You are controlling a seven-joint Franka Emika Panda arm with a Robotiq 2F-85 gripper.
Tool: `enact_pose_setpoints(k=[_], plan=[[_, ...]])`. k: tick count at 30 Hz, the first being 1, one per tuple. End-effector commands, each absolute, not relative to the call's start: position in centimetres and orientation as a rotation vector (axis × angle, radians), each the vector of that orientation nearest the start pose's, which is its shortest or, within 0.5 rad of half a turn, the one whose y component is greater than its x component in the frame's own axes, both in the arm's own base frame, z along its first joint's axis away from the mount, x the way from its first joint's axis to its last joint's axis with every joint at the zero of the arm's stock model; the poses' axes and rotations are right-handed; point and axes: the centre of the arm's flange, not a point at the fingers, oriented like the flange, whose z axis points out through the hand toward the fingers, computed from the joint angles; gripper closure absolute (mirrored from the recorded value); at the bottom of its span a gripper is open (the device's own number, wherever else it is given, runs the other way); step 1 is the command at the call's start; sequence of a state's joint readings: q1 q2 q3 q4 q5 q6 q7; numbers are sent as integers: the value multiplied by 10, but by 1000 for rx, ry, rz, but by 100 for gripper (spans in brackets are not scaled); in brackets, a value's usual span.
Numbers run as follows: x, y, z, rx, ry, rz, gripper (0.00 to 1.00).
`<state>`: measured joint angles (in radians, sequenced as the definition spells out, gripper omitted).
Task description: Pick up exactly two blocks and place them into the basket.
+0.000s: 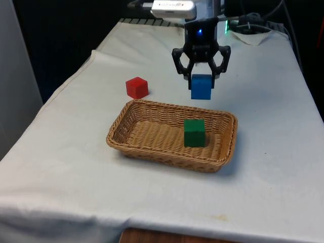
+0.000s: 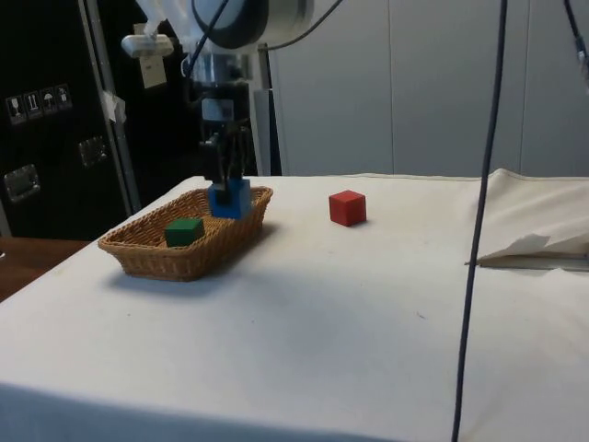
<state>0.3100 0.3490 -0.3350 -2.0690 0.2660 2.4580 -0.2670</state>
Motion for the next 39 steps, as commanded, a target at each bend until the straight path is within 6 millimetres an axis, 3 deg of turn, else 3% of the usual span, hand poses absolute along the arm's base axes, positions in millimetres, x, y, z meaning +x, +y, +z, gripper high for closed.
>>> enact_pose_setpoints(k=[1, 12, 24, 29, 30, 35, 39], plan=[[601, -10, 272, -3075, -98, -117, 97], [629, -22, 262, -3106, -84, -137, 97], [652, -58, 274, -3123, -77, -121, 97], [658, -77, 260, -3133, -63, -124, 97], [656, -74, 264, -3140, -64, -123, 97], [659, -91, 243, -3151, -50, -136, 97], [659, -95, 237, -3167, -44, -136, 97]])
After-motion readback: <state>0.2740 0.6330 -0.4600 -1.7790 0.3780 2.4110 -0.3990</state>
